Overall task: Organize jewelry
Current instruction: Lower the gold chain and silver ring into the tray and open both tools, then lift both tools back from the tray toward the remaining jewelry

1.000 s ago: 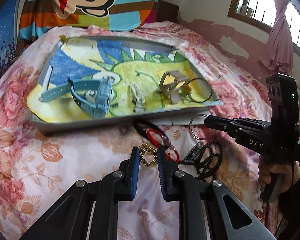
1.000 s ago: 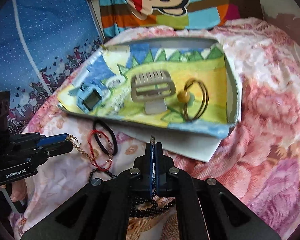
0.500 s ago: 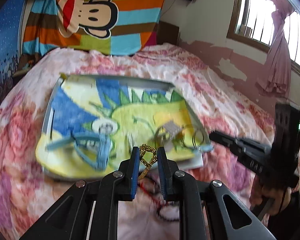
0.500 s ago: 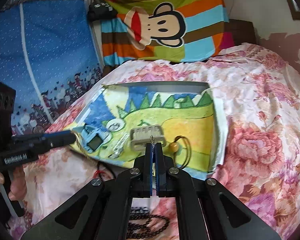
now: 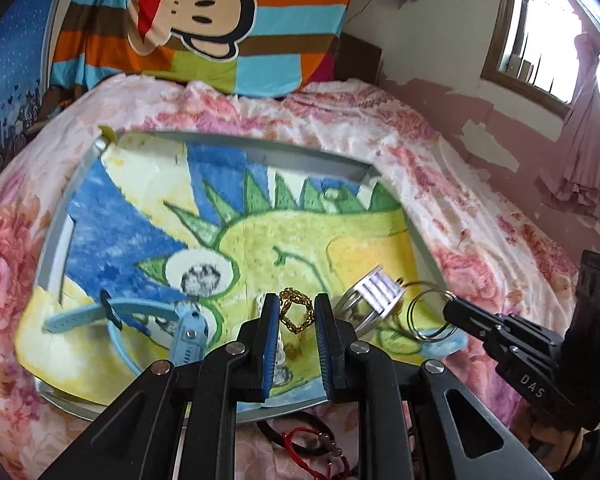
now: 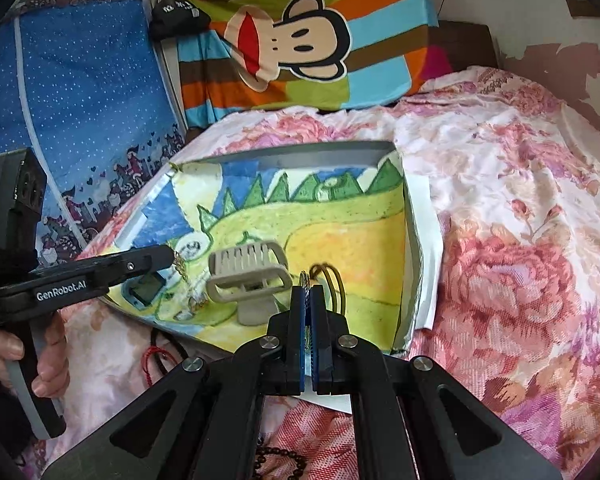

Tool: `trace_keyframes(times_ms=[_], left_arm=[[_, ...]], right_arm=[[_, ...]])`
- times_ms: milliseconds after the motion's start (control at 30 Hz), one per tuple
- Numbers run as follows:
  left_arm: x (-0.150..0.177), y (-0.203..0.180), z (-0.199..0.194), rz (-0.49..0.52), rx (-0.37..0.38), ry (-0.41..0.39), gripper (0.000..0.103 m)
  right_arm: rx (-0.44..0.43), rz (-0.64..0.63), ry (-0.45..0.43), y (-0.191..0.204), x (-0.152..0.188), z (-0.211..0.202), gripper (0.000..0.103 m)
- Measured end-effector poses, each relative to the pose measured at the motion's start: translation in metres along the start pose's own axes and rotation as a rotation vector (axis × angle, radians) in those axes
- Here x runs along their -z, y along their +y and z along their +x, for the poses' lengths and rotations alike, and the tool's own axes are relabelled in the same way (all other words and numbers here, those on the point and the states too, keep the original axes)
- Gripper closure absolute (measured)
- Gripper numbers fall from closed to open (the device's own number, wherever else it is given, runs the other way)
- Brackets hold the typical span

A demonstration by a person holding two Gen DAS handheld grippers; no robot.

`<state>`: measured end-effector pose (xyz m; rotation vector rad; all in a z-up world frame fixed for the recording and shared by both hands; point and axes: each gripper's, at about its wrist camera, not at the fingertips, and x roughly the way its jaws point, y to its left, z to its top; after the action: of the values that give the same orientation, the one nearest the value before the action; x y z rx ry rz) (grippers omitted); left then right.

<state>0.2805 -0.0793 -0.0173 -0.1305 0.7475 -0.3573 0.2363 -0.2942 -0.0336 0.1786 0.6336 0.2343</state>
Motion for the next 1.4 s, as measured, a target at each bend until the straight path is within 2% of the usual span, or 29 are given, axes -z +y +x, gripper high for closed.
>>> trace_keyframes(times_ms=[267,500,600,633,667,733,800,900,1000,1067,1133,1233,1333,1400], left_arm=[[0.013,0.002,0.015,-0.011,-0.018,0.059,0.086],[0.009,0.001,0.01,-0.016,-0.032,0.049,0.085],[0.007,-0.002,0.004,-0.008,-0.044,0.034,0.076],[0.006,-0.002,0.0,-0.012,-0.041,0.024,0.067],[0.005,-0.002,-0.003,-0.018,-0.038,0.013,0.048],[0.005,-0.001,-0.016,-0.045,-0.05,-0.043,0.029],[0.004,-0.001,-0.029,-0.056,-0.047,-0.085,0.029],[0.002,-0.001,-0.041,-0.063,-0.059,-0.097,0.027],[0.004,-0.005,-0.062,-0.059,-0.082,-0.144,0.014],[0.005,-0.007,-0.075,-0.054,-0.095,-0.175,0.006],[0.008,-0.01,-0.09,-0.049,-0.102,-0.209,0.002],[0.012,-0.013,-0.111,-0.051,-0.109,-0.243,0.0],[0.02,-0.016,-0.13,-0.046,-0.117,-0.269,0.0],[0.025,-0.019,-0.142,-0.033,-0.131,-0.283,0.0]], right_arm=[[0.025,-0.011,0.017,-0.001,0.003,0.005,0.1],[0.055,-0.034,0.021,-0.001,0.002,0.003,0.1],[0.075,-0.048,0.015,0.001,0.0,-0.001,0.098],[0.079,-0.052,0.013,0.001,0.0,-0.002,0.096],[0.082,-0.054,0.009,0.002,-0.001,-0.005,0.093],[0.088,-0.059,-0.004,0.003,-0.002,-0.01,0.075],[0.095,-0.066,-0.028,0.004,-0.004,-0.018,0.066],[0.101,-0.07,-0.058,0.007,-0.008,-0.031,0.065],[0.115,-0.08,-0.112,0.012,-0.011,-0.052,0.047],[0.112,-0.076,-0.146,0.014,-0.013,-0.065,0.042],[0.114,-0.074,-0.18,0.017,-0.013,-0.08,0.031],[0.117,-0.085,-0.226,0.023,-0.009,-0.102,0.02],[0.115,-0.088,-0.272,0.029,-0.004,-0.122,0.002],[0.106,-0.088,-0.305,0.033,0.001,-0.136,0.001]])
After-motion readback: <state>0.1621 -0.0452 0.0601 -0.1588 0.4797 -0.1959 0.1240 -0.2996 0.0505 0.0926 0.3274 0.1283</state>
